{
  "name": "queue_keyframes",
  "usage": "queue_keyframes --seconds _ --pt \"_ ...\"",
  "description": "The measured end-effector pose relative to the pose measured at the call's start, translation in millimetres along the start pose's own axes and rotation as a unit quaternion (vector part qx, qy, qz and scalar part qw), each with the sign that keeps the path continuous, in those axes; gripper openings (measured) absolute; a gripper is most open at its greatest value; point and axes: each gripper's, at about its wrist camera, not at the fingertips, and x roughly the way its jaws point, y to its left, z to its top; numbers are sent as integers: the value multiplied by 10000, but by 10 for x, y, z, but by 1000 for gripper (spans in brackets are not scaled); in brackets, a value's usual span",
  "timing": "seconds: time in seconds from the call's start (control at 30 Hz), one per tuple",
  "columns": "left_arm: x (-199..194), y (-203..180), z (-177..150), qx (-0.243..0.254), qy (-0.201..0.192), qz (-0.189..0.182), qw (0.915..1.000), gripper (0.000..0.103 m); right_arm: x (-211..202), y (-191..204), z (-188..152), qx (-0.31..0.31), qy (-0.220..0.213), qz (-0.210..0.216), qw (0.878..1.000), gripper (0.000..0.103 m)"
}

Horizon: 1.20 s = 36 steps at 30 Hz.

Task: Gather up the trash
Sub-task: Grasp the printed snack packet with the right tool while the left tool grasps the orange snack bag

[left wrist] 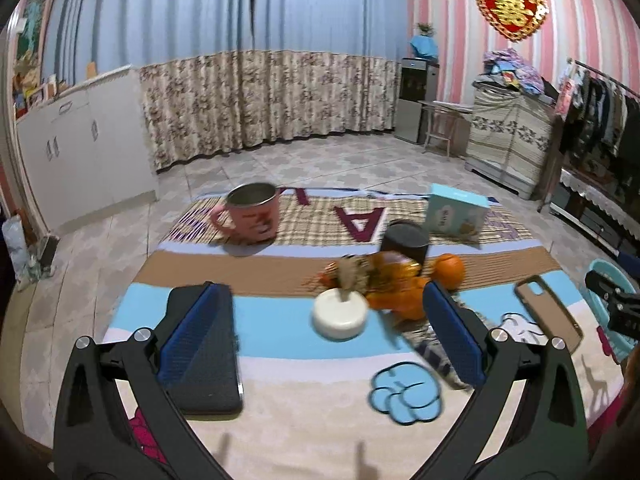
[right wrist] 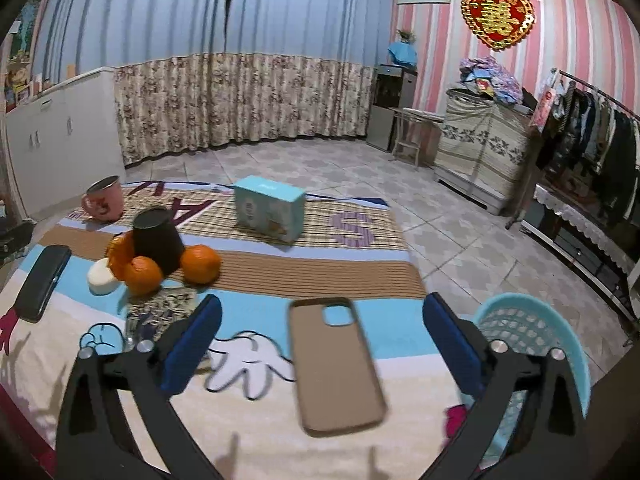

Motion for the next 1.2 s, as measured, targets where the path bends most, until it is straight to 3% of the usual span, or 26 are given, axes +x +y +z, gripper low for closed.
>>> queue_keyframes --seconds 0.23,0.6,0.8,0.93,1.03,1.17,1.2 --pt "166 288 -244 -252 44 203 9995 98 360 452 -190 -267 367 334 9984 98" --pt "340 318 -508 -230 250 227 9992 98 762 700 -455 -368 1083 740 9907 96" --pt "390 280 -529 -196 314 219 9991 98 845 760 -491 -465 1388 1048 9837 72" --pt "378 259 -537 -169 317 223 9991 98 877 810 -512 -450 1501 1269 9795 63" --pt "377 262 -541 -200 329 200 9991 98 862 851 -512 -508 1486 1456 9768 50" --pt "372 234 -536 -205 346 192 9990 98 841 871 -511 -569 1457 1398 9778 44" --pt "368 218 -533 -198 347 188 9990 98 844 850 -506 -517 1459 1394 9781 37"
